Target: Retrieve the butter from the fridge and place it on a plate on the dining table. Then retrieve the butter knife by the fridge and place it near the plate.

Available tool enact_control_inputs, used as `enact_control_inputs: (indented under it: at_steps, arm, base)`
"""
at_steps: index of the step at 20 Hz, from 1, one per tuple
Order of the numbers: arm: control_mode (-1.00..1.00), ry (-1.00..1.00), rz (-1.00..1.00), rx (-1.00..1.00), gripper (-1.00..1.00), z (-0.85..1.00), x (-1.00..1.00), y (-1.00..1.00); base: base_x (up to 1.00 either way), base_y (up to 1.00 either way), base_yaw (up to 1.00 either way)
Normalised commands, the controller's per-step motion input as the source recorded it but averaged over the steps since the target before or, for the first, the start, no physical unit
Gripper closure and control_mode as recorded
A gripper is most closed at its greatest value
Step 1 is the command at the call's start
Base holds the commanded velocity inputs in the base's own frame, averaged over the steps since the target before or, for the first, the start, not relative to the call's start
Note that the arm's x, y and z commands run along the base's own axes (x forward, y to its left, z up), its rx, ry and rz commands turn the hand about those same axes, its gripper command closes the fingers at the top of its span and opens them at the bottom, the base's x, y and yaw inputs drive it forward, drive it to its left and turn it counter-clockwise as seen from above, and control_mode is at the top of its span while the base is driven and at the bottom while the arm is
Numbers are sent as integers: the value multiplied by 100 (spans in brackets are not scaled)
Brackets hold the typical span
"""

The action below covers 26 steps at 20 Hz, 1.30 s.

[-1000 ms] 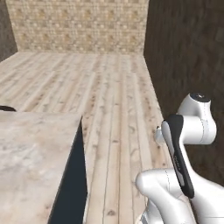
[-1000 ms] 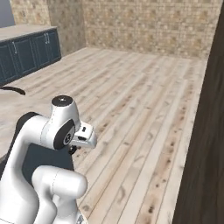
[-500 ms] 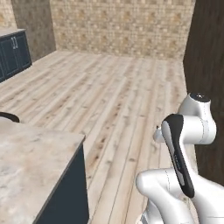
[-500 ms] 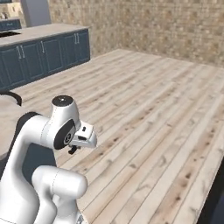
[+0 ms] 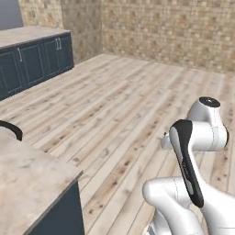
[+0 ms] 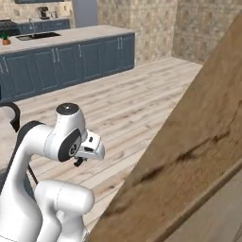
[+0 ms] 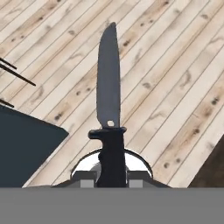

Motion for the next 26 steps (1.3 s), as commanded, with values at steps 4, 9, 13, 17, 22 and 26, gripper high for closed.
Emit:
enact_control_inputs:
  at_steps: [4, 9, 13, 17, 22, 26]
  arm:
    - [100, 0, 0, 0, 100, 0, 0, 0]
    - [100, 0, 0, 0, 100, 0, 0, 0]
    - [100, 0, 0, 0, 100, 0, 0, 0]
    - [100, 0, 0, 0, 100, 0, 0, 0]
    - [100, 0, 0, 0, 100, 0, 0, 0]
    - [100, 0, 0, 0, 100, 0, 0, 0]
  base:
    - [100, -85, 43]
    - [100, -82, 44]
    - [100, -82, 44]
    - [100, -78, 45]
    - [100, -78, 45]
    - [100, -77, 46]
